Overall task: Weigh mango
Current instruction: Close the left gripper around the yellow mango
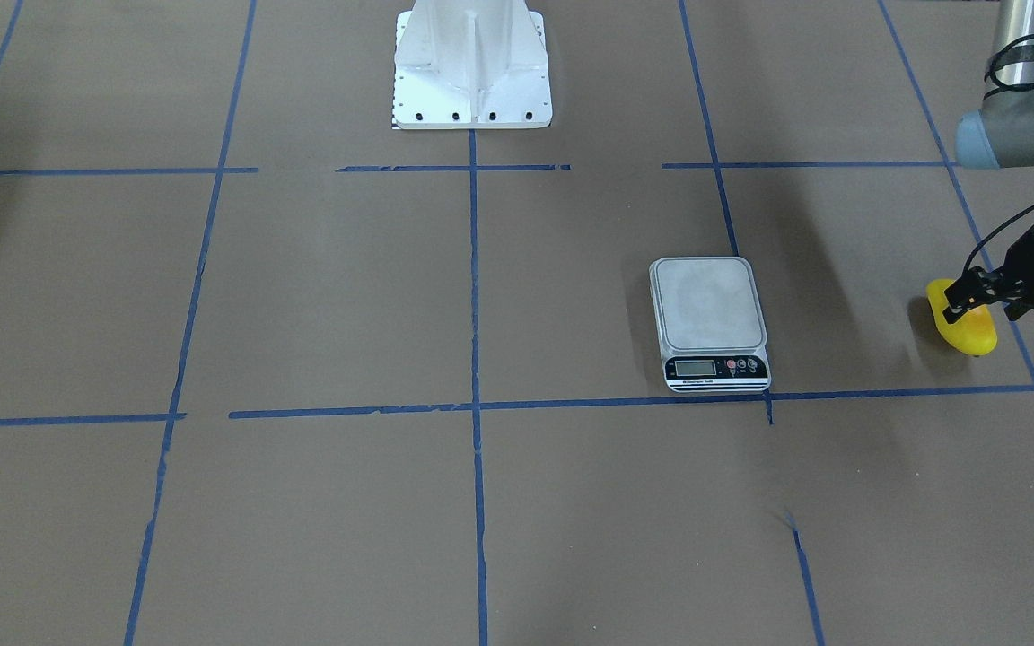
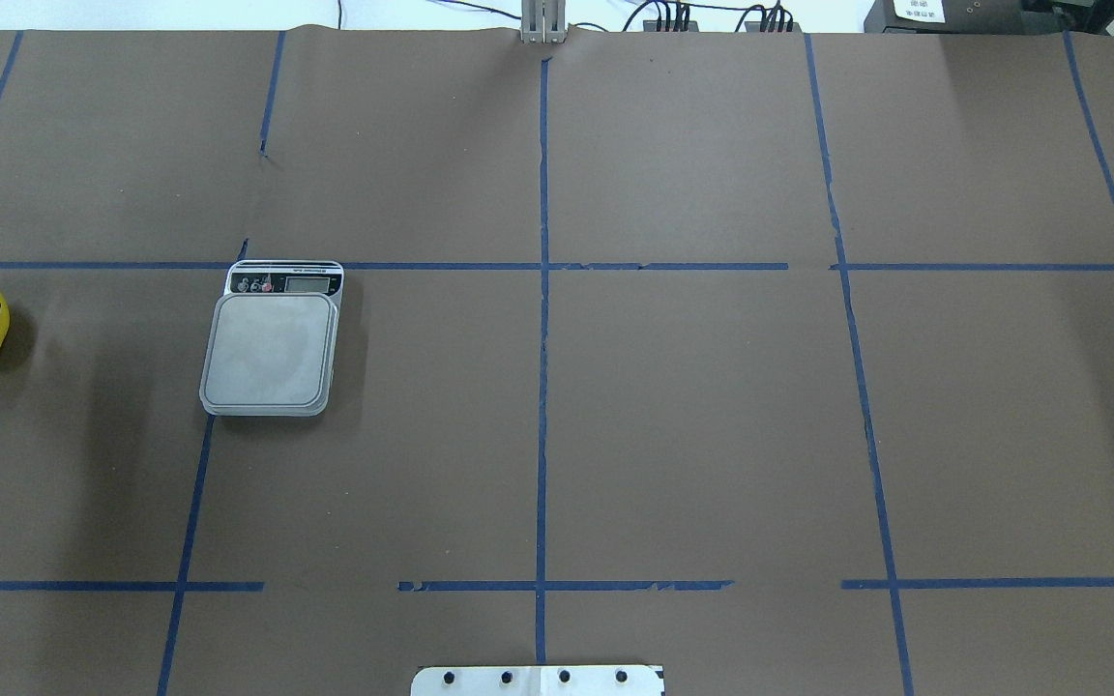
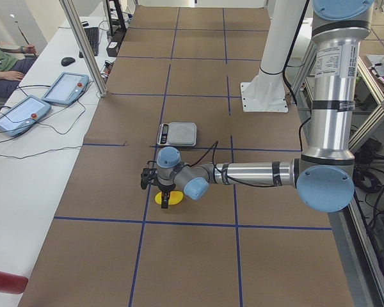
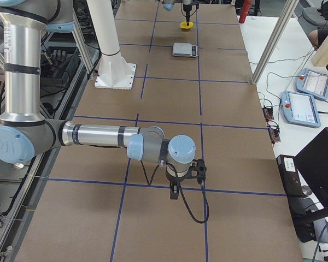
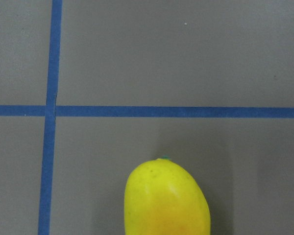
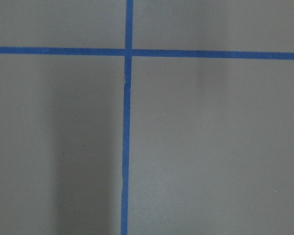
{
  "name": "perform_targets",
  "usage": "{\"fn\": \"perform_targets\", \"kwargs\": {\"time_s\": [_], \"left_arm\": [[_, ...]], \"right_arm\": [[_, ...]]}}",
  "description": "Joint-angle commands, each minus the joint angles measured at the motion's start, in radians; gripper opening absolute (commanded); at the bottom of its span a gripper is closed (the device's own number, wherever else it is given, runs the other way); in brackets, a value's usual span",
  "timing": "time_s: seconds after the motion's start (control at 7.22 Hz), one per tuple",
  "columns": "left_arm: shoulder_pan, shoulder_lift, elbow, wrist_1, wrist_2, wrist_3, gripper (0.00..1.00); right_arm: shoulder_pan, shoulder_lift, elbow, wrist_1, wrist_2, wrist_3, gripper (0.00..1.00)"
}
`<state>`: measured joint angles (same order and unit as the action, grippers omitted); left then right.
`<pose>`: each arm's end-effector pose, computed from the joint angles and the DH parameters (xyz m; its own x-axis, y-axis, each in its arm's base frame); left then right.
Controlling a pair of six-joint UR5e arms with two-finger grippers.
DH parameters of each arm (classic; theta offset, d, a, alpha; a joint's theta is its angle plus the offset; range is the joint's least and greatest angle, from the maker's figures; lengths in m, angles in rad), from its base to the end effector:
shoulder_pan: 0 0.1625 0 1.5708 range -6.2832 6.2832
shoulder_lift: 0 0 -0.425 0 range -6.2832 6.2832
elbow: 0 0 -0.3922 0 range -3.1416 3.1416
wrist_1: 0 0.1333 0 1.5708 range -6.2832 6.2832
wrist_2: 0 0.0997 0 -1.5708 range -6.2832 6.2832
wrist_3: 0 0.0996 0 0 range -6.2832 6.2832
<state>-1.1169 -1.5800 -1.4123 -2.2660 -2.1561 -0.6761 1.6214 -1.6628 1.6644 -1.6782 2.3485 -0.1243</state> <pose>0.1577 -0.5017 0.6650 0.7207 0.0055 -0.6932 0.0978 0.9892 0.1095 0.0858 -0.4410 0.6662 0.7086 -0.0139 0.7054 0.0379 0.9991 -0.0183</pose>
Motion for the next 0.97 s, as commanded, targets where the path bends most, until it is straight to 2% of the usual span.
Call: {"fn": "perform_targets", "kwargs": {"time_s": [0.0,0.28,0.42,0.55,0.83], "left_arm": [[0.025,-0.009,0.045,-0.030,0.012,0.004,1.00],[0.026,-0.006,0.046,-0.030,0.009,0.010,1.00],[0.026,-0.003,0.044,-0.032,0.009,0.010,0.43],[0.026,0.003,0.036,-0.032,0.002,0.015,0.00],[0.020,0.011,-0.041,-0.005,-0.023,0.015,0.00]], "right_arm": [[0.000,0.000,0.000,0.000,0.000,0.000,1.00],[0.000,0.000,0.000,0.002,0.000,0.000,1.00],[0.000,0.000,0.000,0.002,0.000,0.000,1.00],[0.000,0.000,0.000,0.000,0.000,0.000,1.00],[0.000,0.000,0.000,0.000,0.000,0.000,1.00]]}}
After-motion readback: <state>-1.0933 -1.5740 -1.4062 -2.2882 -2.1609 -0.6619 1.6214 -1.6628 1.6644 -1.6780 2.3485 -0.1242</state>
